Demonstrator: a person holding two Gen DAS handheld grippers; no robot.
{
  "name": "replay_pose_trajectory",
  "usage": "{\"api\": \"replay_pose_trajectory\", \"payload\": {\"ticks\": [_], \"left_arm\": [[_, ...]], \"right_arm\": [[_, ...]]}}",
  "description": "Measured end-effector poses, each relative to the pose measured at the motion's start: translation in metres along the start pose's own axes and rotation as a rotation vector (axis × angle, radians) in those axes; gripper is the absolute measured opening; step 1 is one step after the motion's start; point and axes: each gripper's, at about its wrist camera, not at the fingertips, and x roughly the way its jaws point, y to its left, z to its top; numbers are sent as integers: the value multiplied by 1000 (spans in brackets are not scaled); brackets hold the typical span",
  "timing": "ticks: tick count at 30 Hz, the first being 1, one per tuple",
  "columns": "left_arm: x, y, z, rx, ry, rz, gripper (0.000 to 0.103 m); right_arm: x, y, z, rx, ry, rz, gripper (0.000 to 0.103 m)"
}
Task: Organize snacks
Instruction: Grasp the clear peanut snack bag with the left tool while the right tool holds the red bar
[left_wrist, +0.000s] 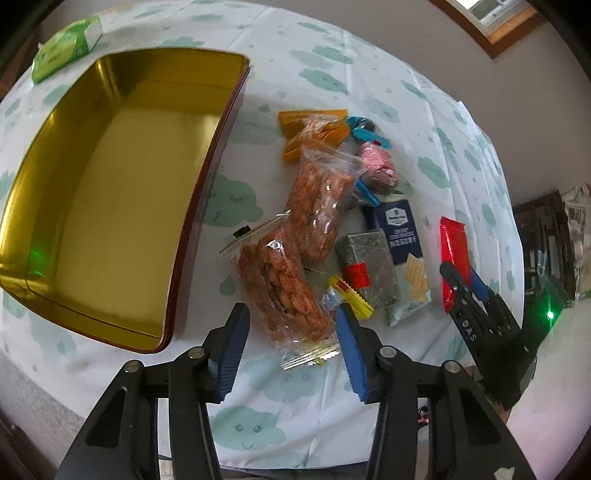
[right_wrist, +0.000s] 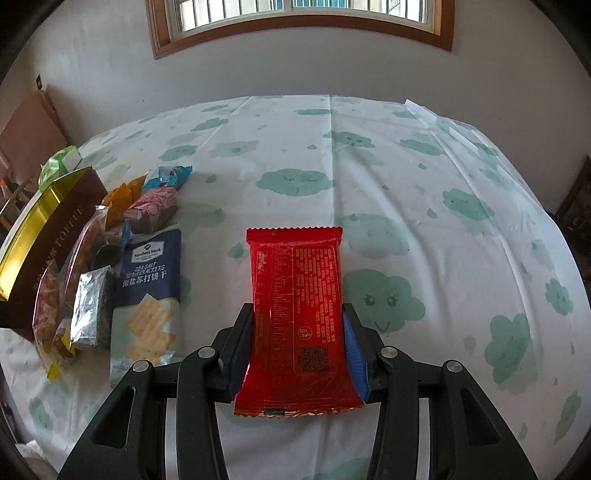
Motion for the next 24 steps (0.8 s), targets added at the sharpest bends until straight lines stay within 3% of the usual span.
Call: {"api": "replay_pose_trajectory", "payload": {"ticks": [10, 14, 15, 24], "left_arm": [[18, 13, 5, -89, 37, 15, 43], [20, 6, 3, -55, 31, 36, 40], [20, 6, 3, -47, 26, 48, 34], [15, 6, 0, -10, -1, 59, 32]], "right_arm": [[-1, 2, -3, -9, -29, -3, 50], [-1, 2, -3, -8, -29, -3, 50], [0, 3, -3, -9, -29, -3, 51], [1, 4, -4, -16, -28, -12, 52]]}}
